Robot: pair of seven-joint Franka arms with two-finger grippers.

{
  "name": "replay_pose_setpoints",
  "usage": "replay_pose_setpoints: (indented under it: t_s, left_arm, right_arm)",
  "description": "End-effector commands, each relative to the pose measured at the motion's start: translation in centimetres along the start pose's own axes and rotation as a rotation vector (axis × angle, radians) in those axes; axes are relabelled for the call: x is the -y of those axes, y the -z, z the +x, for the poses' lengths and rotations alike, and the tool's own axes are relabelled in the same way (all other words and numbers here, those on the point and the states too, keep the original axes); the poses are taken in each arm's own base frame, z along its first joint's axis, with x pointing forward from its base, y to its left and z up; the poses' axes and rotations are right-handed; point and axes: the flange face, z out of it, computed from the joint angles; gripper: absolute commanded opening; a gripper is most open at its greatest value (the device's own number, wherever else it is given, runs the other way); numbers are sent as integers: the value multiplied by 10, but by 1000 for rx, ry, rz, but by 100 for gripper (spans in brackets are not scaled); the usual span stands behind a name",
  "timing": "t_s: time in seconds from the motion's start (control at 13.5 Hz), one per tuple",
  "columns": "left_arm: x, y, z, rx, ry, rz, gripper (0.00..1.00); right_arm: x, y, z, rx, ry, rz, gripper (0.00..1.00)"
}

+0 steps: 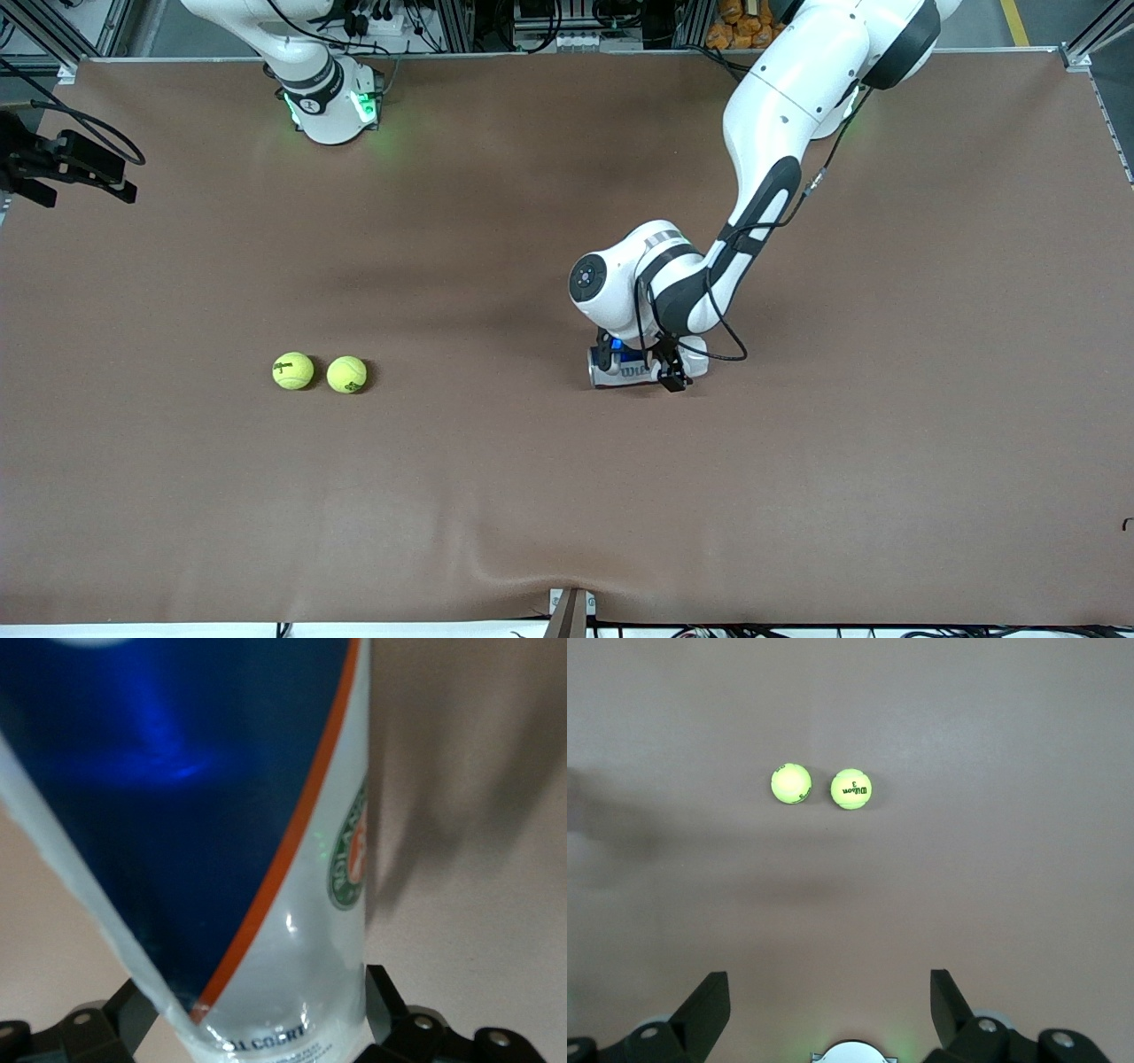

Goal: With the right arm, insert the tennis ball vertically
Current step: 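Close the left gripper around the tube's middle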

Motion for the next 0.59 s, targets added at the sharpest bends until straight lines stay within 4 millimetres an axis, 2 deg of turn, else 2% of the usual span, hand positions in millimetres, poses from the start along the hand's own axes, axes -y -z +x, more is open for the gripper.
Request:
replay_pose_setpoints:
  t_s: [0.0,0.52]
  left_arm:
    - [6,-7,2,12,27,17,100]
    - [-2,-19,13,13,57,14,100]
  right_arm:
    - [-3,1,-8,-2,-1,16,100]
    - [-3,2,-8,0,-2,18,100]
